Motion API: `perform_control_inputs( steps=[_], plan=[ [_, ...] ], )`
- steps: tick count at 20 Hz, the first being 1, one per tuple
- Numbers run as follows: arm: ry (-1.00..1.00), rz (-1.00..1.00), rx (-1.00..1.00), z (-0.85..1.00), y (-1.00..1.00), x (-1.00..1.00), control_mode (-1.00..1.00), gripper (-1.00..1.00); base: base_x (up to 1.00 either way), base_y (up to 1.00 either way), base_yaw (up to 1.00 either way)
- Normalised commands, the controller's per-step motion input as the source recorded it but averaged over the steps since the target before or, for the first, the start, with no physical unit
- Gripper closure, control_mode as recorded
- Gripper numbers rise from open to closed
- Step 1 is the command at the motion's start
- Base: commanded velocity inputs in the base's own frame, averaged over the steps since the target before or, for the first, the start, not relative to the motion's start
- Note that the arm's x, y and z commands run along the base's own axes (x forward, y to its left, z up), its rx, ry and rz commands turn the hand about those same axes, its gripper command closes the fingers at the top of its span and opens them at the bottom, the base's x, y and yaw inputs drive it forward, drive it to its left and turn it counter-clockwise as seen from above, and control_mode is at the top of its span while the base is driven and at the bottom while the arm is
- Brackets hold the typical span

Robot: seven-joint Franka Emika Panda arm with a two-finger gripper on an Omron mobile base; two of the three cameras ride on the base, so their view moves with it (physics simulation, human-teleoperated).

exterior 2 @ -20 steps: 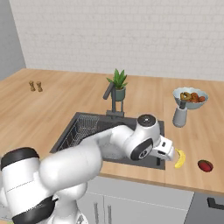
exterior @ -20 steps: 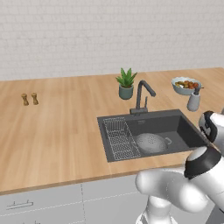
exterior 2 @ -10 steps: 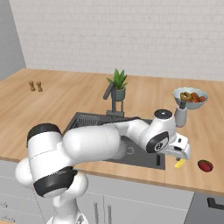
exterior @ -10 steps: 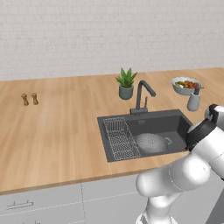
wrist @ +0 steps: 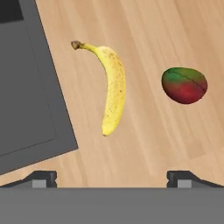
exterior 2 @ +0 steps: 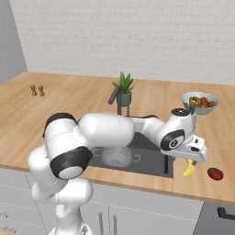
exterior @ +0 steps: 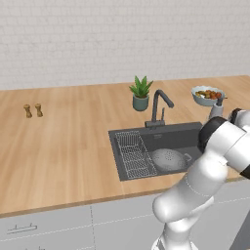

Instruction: Put the colander in the sink, put the banana, mango in the colander, and turn on the sink faucet and pour water over the colander.

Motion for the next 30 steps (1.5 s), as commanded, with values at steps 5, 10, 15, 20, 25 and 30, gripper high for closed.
perform_control_inputs(
  steps=[5, 10, 15, 20, 25, 30],
  plan=[
    [0.00, 0.05, 0.00, -0.14, -0.05, 0.14, -1.00, -1.00, 0.00, 0.00, 0.00],
    [0.00, 0.06, 0.00, -0.21, -0.09, 0.14, -1.00, -1.00, 0.00, 0.00, 0.00],
    [0.09, 0.07, 0.01, -0.19, -0.09, 0.37, -1.00, -1.00, 0.00, 0.00, 0.00],
    [0.02, 0.04, 0.07, -0.25, -0.05, 0.26, -1.00, -1.00, 0.00, 0.00, 0.00],
    [0.02, 0.04, 0.04, -0.13, -0.23, 0.17, -1.00, -1.00, 0.00, 0.00, 0.00],
    [0.01, 0.01, 0.00, -0.14, -0.13, 0.11, -1.00, -1.00, 0.00, 0.00, 0.00]
  ],
)
